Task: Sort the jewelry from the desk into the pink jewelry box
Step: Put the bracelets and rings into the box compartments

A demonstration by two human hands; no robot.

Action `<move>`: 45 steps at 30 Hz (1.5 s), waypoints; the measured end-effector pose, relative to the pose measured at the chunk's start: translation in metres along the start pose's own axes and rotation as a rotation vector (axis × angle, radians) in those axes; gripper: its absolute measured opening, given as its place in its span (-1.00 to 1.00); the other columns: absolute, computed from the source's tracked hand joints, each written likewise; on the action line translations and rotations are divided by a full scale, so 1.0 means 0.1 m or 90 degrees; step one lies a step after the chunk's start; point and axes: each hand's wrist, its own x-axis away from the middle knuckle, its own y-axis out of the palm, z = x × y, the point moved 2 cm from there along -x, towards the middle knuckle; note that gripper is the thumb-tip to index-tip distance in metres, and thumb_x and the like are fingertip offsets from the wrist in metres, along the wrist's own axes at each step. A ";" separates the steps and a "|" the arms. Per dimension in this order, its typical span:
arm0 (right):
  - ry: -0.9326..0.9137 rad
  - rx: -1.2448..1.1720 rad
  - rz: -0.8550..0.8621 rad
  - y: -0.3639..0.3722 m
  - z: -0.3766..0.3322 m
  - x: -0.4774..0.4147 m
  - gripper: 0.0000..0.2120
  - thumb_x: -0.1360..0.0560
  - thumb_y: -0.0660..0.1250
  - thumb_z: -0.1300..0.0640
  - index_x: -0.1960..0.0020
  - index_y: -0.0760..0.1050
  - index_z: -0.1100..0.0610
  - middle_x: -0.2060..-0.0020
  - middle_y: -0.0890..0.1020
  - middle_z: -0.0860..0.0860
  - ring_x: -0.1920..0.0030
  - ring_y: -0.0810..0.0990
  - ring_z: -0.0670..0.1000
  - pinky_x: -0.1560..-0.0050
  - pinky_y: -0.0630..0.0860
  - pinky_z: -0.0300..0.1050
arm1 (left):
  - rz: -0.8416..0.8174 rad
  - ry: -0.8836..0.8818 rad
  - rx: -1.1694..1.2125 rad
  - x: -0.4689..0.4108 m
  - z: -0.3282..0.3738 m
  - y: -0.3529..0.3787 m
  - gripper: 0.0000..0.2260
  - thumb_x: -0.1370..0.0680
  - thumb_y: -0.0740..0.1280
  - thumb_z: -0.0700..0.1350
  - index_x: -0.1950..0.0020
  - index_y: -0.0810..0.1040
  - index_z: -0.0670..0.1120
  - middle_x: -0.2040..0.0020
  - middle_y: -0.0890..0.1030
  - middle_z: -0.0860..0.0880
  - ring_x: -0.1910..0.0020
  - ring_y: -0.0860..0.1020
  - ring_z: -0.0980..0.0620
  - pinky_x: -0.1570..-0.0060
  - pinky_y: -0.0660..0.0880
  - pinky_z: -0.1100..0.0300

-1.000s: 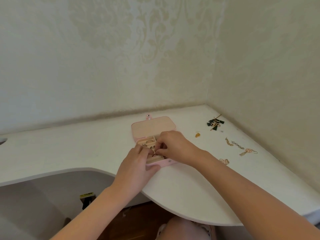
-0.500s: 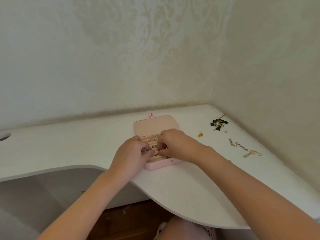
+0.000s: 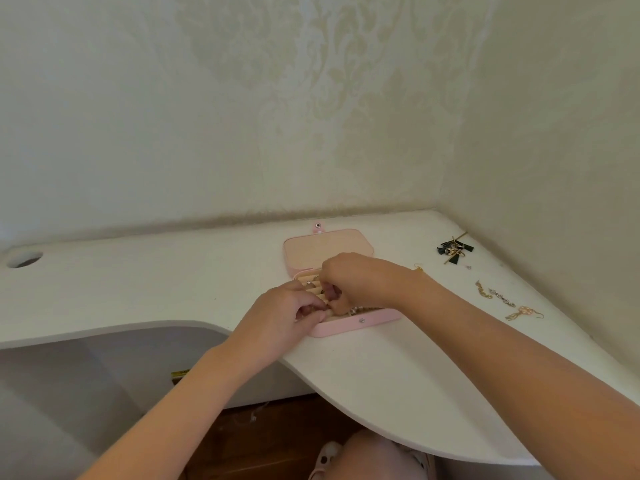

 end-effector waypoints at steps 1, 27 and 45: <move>-0.005 -0.001 0.008 0.01 0.00 -0.01 -0.93 -0.37 0.39 0.19 0.17 0.52 0.14 0.13 0.59 0.10 0.14 0.53 0.11 0.25 0.36 -0.13 | -0.007 0.002 -0.007 -0.01 0.00 0.00 -0.84 -0.54 0.32 -0.06 -0.07 0.65 0.03 0.17 0.46 0.13 0.16 0.49 0.14 0.11 0.39 0.28; 0.068 -0.214 0.369 0.62 0.08 0.76 -0.61 -0.50 0.09 -0.03 -0.08 0.60 0.12 -0.03 0.57 0.01 0.03 0.58 0.03 0.07 0.53 -0.08 | 0.067 0.087 -0.058 -0.07 0.16 0.14 -0.83 -0.56 0.29 -0.07 -0.09 0.62 0.01 0.01 0.58 0.11 0.02 0.51 0.12 0.07 0.39 0.30; 0.330 -0.253 0.361 0.56 0.76 1.51 -0.87 -0.50 0.32 0.20 -0.01 0.59 0.05 0.13 0.56 -0.10 0.16 0.53 -0.10 0.05 0.45 -0.21 | 0.180 -0.001 -0.001 -0.02 -0.05 0.25 -0.82 -0.52 0.35 -0.15 -0.12 0.56 -0.08 -0.09 0.41 0.11 -0.16 0.37 0.10 -0.11 0.18 0.39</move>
